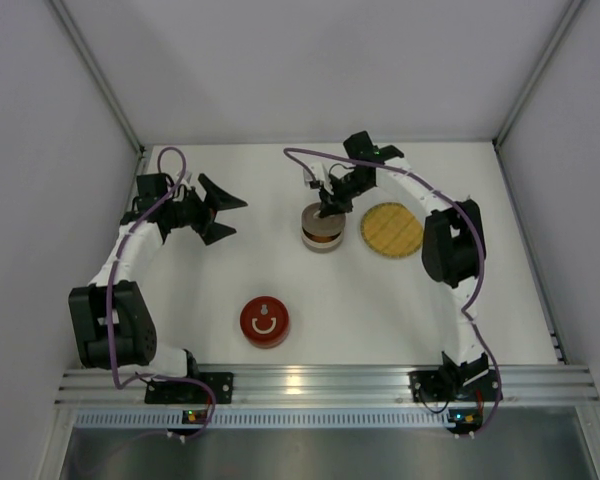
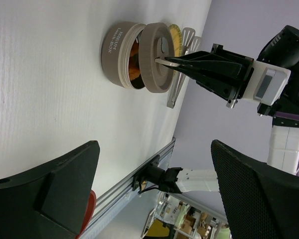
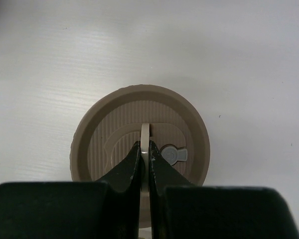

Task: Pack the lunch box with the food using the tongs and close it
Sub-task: Move the packing box to the center of the board.

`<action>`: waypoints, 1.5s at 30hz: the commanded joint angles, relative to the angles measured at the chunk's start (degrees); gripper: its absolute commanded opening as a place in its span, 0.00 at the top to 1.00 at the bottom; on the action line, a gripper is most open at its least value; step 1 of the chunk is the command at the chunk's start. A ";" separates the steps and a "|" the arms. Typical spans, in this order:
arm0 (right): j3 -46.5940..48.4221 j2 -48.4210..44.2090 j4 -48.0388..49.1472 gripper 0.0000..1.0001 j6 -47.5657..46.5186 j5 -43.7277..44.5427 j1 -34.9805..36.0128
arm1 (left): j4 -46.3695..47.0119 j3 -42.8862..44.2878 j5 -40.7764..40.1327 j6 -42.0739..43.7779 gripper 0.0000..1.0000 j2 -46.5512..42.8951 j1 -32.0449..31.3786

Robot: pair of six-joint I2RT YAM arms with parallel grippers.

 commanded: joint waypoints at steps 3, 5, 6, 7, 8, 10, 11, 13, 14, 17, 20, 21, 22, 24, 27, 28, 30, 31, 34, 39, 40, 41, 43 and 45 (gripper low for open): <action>3.93 -1.25 -6.72 1.00 -7.00 -3.38 -0.56 | 2.12 -0.66 1.14 1.05 0.02 0.17 0.44; 3.59 -1.15 -7.25 1.00 -8.06 -3.20 -0.47 | 2.21 -0.75 0.70 1.23 0.02 0.08 0.44; 3.15 -1.41 -6.73 1.00 -8.59 -2.68 -0.47 | 2.38 -1.01 0.61 1.23 0.02 -0.18 0.53; 1.66 -1.59 -6.03 1.00 -8.60 -2.33 -0.39 | 2.47 -1.10 0.52 1.14 0.02 -0.27 0.44; 0.69 -2.03 -4.72 1.00 -8.51 -2.15 -0.47 | 2.56 -1.18 0.52 1.06 0.02 -0.27 0.35; -2.20 -3.52 -0.59 1.00 -7.98 -1.36 -0.30 | 2.56 -1.27 0.52 1.14 0.02 -0.27 0.44; -2.65 -3.87 0.21 1.00 -7.98 -1.27 -0.30 | 2.47 -1.27 0.52 1.14 0.02 -0.18 0.44; -2.48 -3.79 0.75 1.00 -8.33 -1.27 -0.04 | 2.38 -1.36 0.43 1.23 0.02 -0.01 0.44; -2.22 -3.70 0.66 1.00 -8.59 -1.27 0.05 | 2.56 -1.45 0.43 1.23 0.02 -0.01 0.44; -2.04 -3.26 0.31 1.00 -9.82 -1.18 0.41 | 2.56 -1.62 0.34 1.23 0.02 0.17 0.44; -2.22 -3.00 0.22 1.00 -10.88 -1.09 0.67 | 2.47 -1.54 0.34 1.49 0.02 0.17 0.44; -2.22 -2.91 0.22 1.00 -11.05 -1.27 0.76 | 2.47 -1.54 0.34 1.58 0.02 0.08 0.44; -2.13 -2.91 0.22 1.00 -11.14 -1.27 0.84 | 2.38 -1.54 0.34 1.67 0.02 0.08 0.44; -2.04 -2.82 0.22 1.00 -11.23 -1.36 0.93 | 2.29 -1.54 0.26 1.67 0.02 0.17 0.44; -1.95 -2.91 1.09 1.00 -10.71 -1.53 1.11 | 2.47 -1.54 0.17 1.67 0.02 0.34 0.44; -1.78 -2.91 1.27 1.00 -10.62 -1.62 1.20 | 2.47 -1.54 0.17 1.50 0.02 0.43 0.53; -1.52 -2.65 1.45 1.00 -10.44 -1.62 1.37 | 2.65 -1.54 0.26 1.49 0.02 0.61 0.44; -1.43 -2.56 1.62 1.00 -10.27 -1.62 1.55 | 2.56 -1.45 0.43 1.49 0.02 0.70 0.44; -1.16 -2.21 2.15 1.00 -9.65 -1.80 1.72 | 2.47 -1.71 0.69 1.41 0.02 0.87 0.44; -0.20 -1.42 2.85 1.00 -9.04 -1.71 2.16 | 2.73 -1.89 0.70 1.58 0.02 0.87 0.44; 0.07 -1.24 2.77 1.00 -8.95 -1.79 2.25 | 2.73 -1.89 0.70 1.67 0.02 0.79 0.44; 0.24 -0.98 2.68 1.00 -8.69 -1.80 2.25 | 2.65 -1.97 0.78 1.67 0.02 0.87 0.44; 0.33 -0.89 2.59 1.00 -8.77 -1.71 2.52 | 2.56 -1.89 0.87 1.76 0.02 0.87 0.53; 0.33 -0.80 2.42 1.00 -8.86 -1.71 2.69 | 2.47 -1.89 0.87 1.85 0.02 0.87 0.53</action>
